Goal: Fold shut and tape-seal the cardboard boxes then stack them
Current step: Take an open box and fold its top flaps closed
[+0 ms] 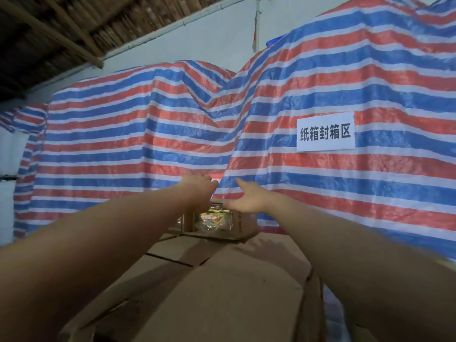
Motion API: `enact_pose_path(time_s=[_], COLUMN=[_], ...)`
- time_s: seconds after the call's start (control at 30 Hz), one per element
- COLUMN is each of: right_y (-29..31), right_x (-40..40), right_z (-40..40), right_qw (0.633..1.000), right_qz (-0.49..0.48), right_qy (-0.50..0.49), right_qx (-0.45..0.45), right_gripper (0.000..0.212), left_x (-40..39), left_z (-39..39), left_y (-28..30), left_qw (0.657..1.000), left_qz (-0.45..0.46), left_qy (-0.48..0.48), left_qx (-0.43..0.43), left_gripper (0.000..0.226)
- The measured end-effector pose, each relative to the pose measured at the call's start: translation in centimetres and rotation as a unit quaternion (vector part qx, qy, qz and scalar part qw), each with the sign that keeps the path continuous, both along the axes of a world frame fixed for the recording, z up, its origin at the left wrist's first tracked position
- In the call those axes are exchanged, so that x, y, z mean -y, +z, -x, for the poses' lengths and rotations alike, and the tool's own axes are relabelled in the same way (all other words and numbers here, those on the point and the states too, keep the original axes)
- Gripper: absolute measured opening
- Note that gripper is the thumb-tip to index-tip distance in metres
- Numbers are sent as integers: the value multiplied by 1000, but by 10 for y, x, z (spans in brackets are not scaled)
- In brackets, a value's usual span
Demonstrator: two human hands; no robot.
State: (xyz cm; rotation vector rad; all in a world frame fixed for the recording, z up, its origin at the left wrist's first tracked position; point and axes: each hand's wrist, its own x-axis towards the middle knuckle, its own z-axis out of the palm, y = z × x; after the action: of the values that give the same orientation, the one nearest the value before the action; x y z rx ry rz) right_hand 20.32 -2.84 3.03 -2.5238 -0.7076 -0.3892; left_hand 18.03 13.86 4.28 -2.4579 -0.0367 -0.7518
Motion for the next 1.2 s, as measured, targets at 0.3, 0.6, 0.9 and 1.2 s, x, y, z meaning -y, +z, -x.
enact_pose_path(time_s=[0.3,0.6,0.9,1.2], right_y=[-14,9,94,89], right_x=[-27,-3,78,202], right_z=[-38,-6,118,280], right_qw=[991,974,975,974], right_qz=[118,-158,-206,-201], right_qy=[-42,-67,-62,-89], right_qx=[46,146,60,-59], right_gripper=[43,12,35,27], left_x=[-4,12,67,143], left_z=[-51,-8,107,245], left_y=[-13,21,82,93], left_qw=[995,984,921,896], left_qz=[32,117,277,326], left_qy=[18,-113,-273,-267], left_qx=[-89,68,18,-140], left_gripper=[42,21,20,20])
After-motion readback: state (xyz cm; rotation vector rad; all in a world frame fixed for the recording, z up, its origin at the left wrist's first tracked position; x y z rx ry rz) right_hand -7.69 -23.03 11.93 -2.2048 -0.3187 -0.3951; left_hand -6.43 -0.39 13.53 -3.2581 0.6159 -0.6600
